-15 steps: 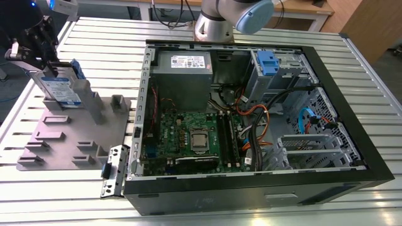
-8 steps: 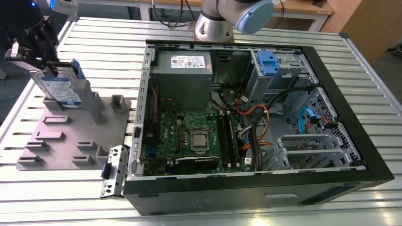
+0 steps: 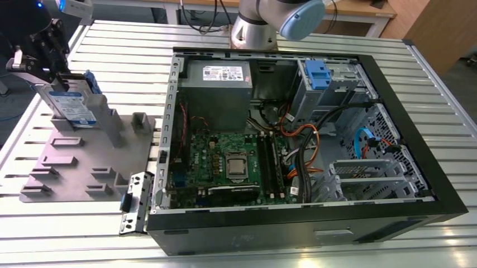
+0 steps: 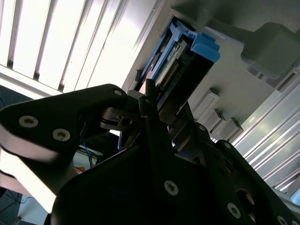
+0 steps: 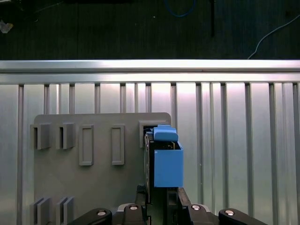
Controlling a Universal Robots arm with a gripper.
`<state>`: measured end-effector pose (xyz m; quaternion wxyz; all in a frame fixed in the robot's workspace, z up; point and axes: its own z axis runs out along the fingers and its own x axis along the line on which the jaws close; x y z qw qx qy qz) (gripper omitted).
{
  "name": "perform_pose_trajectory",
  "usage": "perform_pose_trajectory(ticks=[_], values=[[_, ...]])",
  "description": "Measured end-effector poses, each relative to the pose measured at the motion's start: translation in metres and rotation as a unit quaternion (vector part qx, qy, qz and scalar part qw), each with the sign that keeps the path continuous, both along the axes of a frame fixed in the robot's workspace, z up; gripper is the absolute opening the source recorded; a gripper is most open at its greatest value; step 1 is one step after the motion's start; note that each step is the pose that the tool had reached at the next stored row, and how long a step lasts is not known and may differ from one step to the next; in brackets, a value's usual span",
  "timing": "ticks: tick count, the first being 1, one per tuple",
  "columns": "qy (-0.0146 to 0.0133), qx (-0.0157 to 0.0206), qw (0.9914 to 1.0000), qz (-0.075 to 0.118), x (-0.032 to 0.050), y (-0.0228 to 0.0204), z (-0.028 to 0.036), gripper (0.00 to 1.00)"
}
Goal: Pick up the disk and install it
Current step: 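Pick up the disk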
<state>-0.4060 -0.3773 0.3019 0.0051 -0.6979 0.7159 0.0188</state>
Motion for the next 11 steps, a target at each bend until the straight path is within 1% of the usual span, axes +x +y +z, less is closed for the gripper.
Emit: perform_pose_trajectory(ticks=[5, 7, 11], values=[[0.0000, 0.0000, 1.00000, 0.000, 0.0001, 0.0000, 0.0012, 0.35], [0.0000, 0.0000, 1.00000, 0.000, 0.0000, 0.0000, 0.0031, 0.35], [0.0001, 0.0000, 1.00000, 0.000, 0.0000, 0.0000, 0.0092, 0.35]])
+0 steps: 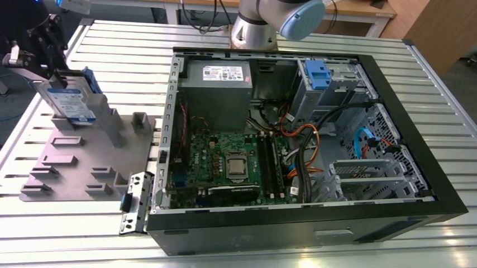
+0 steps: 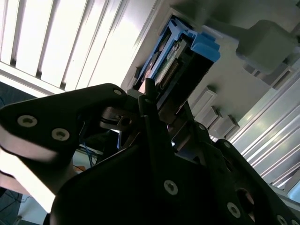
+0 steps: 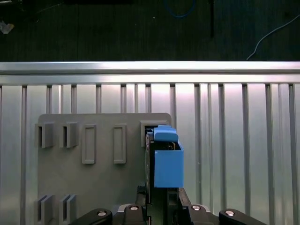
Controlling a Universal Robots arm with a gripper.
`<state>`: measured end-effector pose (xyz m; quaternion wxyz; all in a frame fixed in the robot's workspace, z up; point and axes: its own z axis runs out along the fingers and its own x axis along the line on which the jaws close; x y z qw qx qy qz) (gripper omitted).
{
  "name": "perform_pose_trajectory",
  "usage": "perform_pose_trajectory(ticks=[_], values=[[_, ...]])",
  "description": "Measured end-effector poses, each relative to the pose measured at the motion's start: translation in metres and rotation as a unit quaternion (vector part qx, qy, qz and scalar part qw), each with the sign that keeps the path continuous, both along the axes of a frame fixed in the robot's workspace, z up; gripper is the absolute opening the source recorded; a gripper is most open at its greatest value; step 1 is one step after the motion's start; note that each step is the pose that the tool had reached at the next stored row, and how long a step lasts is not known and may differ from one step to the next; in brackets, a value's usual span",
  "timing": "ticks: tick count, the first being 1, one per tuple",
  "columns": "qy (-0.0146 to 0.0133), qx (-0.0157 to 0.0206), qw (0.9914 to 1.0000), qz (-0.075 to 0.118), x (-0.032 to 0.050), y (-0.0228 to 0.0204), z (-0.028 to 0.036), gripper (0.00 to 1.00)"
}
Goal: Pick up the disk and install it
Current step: 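Pick up the disk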
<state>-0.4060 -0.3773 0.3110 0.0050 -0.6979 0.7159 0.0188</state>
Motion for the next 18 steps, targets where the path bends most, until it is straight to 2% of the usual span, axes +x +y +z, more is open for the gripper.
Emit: perform_pose_trajectory(ticks=[2, 18], values=[[0.0000, 0.0000, 1.00000, 0.000, 0.0000, 0.0000, 0.0024, 0.35], [0.0002, -0.0001, 1.00000, 0.000, 0.0000, 0.0000, 0.0047, 0.35]])
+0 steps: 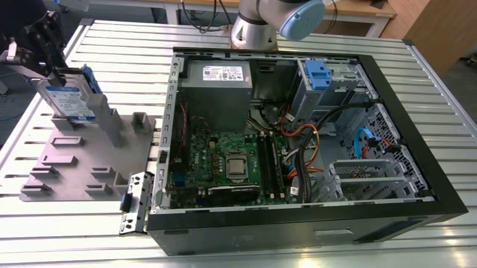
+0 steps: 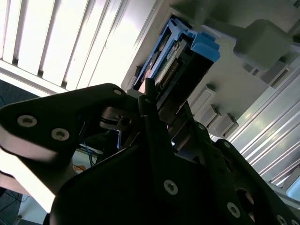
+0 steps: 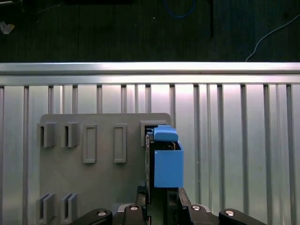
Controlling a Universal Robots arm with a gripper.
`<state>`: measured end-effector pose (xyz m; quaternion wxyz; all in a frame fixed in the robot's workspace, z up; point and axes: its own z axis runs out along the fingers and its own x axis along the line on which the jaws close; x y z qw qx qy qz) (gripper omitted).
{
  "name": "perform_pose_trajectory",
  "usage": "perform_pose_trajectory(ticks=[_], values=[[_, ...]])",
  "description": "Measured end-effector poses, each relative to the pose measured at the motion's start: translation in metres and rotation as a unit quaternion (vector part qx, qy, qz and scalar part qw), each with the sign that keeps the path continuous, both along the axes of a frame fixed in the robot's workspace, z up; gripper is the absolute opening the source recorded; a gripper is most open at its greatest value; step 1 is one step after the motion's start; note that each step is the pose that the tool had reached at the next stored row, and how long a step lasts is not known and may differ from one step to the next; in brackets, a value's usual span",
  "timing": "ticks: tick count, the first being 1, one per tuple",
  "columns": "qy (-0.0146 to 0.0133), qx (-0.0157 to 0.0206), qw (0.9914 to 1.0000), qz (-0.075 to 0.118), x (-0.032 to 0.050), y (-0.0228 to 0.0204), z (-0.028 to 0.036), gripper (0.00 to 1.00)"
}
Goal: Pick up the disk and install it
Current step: 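Pick up the disk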
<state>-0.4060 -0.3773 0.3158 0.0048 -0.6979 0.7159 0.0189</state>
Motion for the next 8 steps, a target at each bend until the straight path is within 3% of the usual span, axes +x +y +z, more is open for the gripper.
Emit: perform_pose_trajectory(ticks=[8], values=[[-0.0002, 0.0001, 1.00000, 0.000, 0.0000, 0.0000, 0.0104, 0.35]])
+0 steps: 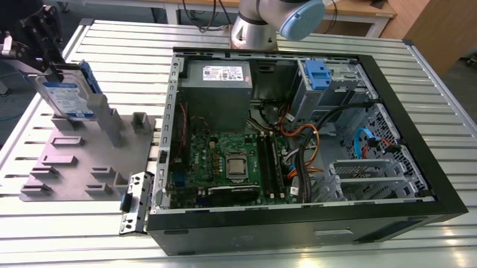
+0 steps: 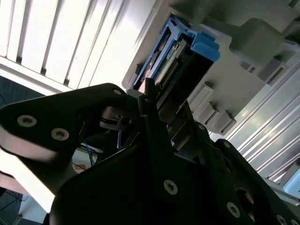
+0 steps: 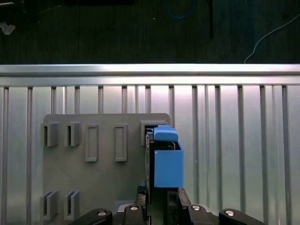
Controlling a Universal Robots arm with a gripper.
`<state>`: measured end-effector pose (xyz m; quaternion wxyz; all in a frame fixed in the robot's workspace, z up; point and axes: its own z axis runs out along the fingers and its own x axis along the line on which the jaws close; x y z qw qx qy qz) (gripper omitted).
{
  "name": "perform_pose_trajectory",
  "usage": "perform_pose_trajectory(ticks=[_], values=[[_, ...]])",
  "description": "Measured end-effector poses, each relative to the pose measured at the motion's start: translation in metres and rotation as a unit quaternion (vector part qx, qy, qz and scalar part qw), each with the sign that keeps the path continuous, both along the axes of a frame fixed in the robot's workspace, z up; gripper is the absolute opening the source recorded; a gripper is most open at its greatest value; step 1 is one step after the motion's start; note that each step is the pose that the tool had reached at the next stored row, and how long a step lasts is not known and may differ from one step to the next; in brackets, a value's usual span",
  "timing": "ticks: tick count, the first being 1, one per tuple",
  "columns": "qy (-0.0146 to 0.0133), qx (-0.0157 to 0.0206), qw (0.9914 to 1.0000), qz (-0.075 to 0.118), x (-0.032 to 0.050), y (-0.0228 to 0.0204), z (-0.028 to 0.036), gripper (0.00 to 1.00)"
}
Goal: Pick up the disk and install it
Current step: 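Pick up the disk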
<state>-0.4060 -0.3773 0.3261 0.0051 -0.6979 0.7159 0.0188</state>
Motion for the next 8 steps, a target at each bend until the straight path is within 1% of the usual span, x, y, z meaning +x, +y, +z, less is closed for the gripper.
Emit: perform_pose_trajectory(ticks=[8], values=[[0.0000, 0.0000, 1.00000, 0.000, 0.0000, 0.0000, 0.0146, 0.35]])
